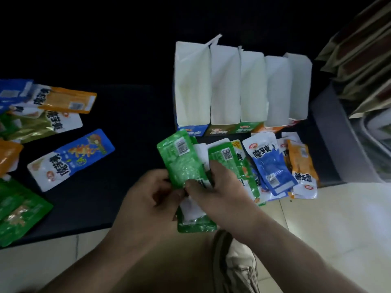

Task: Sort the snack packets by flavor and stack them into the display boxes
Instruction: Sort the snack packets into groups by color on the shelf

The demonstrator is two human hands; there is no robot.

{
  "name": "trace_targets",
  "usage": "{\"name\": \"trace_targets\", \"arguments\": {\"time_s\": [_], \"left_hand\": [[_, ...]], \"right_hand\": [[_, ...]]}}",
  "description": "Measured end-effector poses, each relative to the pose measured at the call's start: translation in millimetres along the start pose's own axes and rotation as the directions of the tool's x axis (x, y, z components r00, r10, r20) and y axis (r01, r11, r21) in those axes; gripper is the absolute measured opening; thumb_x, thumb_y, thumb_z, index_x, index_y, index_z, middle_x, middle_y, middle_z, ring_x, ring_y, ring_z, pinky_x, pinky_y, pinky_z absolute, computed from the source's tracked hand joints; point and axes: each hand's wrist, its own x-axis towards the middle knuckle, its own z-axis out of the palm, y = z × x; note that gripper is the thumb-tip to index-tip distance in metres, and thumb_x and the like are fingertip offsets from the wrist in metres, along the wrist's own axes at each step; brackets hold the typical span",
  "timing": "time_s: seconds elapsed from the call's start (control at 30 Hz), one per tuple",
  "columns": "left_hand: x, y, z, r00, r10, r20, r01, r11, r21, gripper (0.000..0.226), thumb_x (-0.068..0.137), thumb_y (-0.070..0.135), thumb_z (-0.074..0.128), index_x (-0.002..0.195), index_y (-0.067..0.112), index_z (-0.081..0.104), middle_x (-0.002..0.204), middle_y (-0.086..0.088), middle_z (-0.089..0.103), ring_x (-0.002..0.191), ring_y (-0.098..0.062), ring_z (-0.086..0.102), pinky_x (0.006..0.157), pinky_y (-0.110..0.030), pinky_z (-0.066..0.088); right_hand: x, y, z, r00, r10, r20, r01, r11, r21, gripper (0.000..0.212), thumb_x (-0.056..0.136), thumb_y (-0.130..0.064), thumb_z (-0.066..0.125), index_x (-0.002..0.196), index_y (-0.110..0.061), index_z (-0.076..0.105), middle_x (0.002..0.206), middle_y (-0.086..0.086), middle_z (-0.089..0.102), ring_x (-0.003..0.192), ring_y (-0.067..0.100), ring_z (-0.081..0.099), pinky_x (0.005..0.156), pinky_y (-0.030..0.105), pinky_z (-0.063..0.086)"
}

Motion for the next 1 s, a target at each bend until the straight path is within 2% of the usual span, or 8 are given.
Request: {"name": "trace_targets", "arguments": {"time_s": [0.07, 0.2, 0.37, 0.53, 0.63, 0.8, 0.9, 1.0], "left_hand": [[9.2, 5.8, 15.7, 0.996, 0.031, 0.089, -0.035, 0.998, 0.051, 0.033, 0.094, 0.008, 0.072, 0.107, 0.038, 0.07, 0.092, 0.01, 0.077, 0.082, -0.01, 0.074, 0.075, -0.039, 0.06], [27.4, 7.7, 33.1, 0.986, 0.13, 0.102, -0.155, 0.946, 0.286, 0.032, 0.095, 0.017, 0.071, 0.113, 0.043, 0.066, 0.105, 0.023, 0.071, 0.099, 0.006, 0.066, 0.086, -0.016, 0.053], [35.6, -7.1, 36.1, 0.98, 0.179, 0.085, -0.196, 0.809, 0.553, 0.038, 0.091, 0.022, 0.073, 0.128, 0.024, 0.067, 0.122, 0.01, 0.057, 0.115, -0.019, 0.057, 0.096, -0.04, 0.052], [33.0, -10.3, 33.9, 0.976, 0.198, 0.088, -0.207, 0.737, 0.643, 0.04, 0.091, 0.025, 0.074, 0.13, 0.023, 0.065, 0.131, 0.007, 0.052, 0.118, -0.017, 0.045, 0.096, -0.031, 0.044], [33.6, -14.6, 29.8, 0.968, 0.233, 0.097, -0.237, 0.706, 0.668, 0.042, 0.089, 0.025, 0.076, 0.13, 0.02, 0.065, 0.13, 0.006, 0.054, 0.115, -0.019, 0.046, 0.095, -0.035, 0.046], [31.1, -23.5, 20.0, 0.964, 0.246, 0.105, -0.258, 0.752, 0.607, 0.042, 0.091, 0.025, 0.075, 0.131, 0.021, 0.066, 0.131, 0.007, 0.054, 0.119, -0.017, 0.048, 0.098, -0.033, 0.045], [30.2, -26.6, 4.0, 0.957, 0.277, 0.082, -0.271, 0.761, 0.59, 0.04, 0.091, 0.024, 0.075, 0.13, 0.021, 0.066, 0.13, 0.009, 0.055, 0.119, -0.015, 0.05, 0.097, -0.031, 0.046], [32.7, -27.3, -25.6, 0.949, 0.314, 0.041, -0.27, 0.732, 0.625, 0.04, 0.091, 0.026, 0.076, 0.129, 0.019, 0.068, 0.136, 0.007, 0.055, 0.123, -0.017, 0.052, 0.097, -0.033, 0.048]], "right_hand": [[4.9, 11.6, -14.5, 0.989, 0.023, -0.148, -0.016, 0.999, 0.045, 0.012, 0.089, -0.019, 0.07, 0.101, -0.019, 0.066, 0.085, -0.002, 0.077, 0.078, 0.015, 0.074, 0.068, 0.036, 0.061], [20.8, 32.0, -49.9, 0.938, 0.028, -0.345, -0.051, 0.997, -0.057, 0.013, 0.088, -0.02, 0.07, 0.098, -0.021, 0.062, 0.083, -0.005, 0.073, 0.073, 0.014, 0.069, 0.055, 0.026, 0.05], [38.3, 48.9, -58.4, 0.919, -0.065, -0.39, -0.058, 0.953, -0.296, 0.028, 0.09, -0.031, 0.068, 0.114, -0.025, 0.054, 0.095, -0.005, 0.07, 0.084, 0.02, 0.068, 0.066, 0.039, 0.057], [45.1, 60.4, -53.0, 0.907, -0.136, -0.399, -0.16, 0.763, -0.626, 0.068, 0.087, -0.054, 0.067, 0.139, -0.018, 0.041, 0.129, 0.004, 0.05, 0.119, 0.028, 0.052, 0.085, 0.047, 0.054], [42.7, 61.1, -47.1, 0.885, -0.252, -0.392, -0.152, 0.639, -0.754, 0.089, 0.082, -0.052, 0.07, 0.156, -0.022, 0.029, 0.139, 0.01, 0.043, 0.128, 0.033, 0.044, 0.097, 0.049, 0.046], [38.5, 68.3, -35.3, 0.821, -0.522, -0.233, 0.072, 0.499, -0.864, 0.047, 0.076, -0.024, 0.077, 0.122, -0.021, 0.068, 0.132, 0.013, 0.053, 0.124, 0.038, 0.046, 0.095, 0.053, 0.047], [38.0, 64.7, -28.5, 0.84, -0.514, -0.175, 0.101, 0.464, -0.88, 0.044, 0.076, -0.023, 0.076, 0.119, -0.017, 0.07, 0.14, 0.014, 0.053, 0.139, 0.04, 0.04, 0.115, 0.061, 0.036], [40.8, 51.2, -16.4, 0.819, -0.558, -0.131, 0.157, 0.437, -0.885, 0.039, 0.077, -0.022, 0.076, 0.116, -0.015, 0.072, 0.143, 0.016, 0.054, 0.144, 0.042, 0.038, 0.12, 0.063, 0.028]]}}
